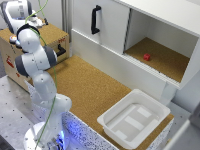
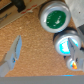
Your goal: Push the green button to turn off the green light
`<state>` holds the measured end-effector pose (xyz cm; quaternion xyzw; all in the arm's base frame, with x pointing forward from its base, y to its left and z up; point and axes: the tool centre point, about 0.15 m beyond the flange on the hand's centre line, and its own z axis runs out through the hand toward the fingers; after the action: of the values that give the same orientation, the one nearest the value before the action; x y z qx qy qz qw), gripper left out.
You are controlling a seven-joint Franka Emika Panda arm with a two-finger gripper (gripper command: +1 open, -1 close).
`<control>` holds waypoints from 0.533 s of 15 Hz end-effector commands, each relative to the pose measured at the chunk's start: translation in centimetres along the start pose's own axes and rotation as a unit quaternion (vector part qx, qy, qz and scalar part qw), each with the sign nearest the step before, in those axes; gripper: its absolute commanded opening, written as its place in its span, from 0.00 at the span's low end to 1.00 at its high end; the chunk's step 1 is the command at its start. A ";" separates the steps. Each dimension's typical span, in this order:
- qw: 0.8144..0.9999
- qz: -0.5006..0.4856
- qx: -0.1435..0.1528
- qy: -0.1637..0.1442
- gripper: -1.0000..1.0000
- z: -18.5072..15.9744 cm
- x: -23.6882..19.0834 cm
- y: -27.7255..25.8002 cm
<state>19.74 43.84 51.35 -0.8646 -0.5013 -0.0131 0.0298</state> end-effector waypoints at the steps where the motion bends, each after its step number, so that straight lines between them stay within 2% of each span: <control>1: 0.995 0.084 0.043 0.013 1.00 -0.7 -2.2 5.7; 8: 0.976 0.216 0.020 0.016 1.00 -0.1 -8.7 14.0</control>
<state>25.95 36.71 51.95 -0.9300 -0.3662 0.0136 0.0277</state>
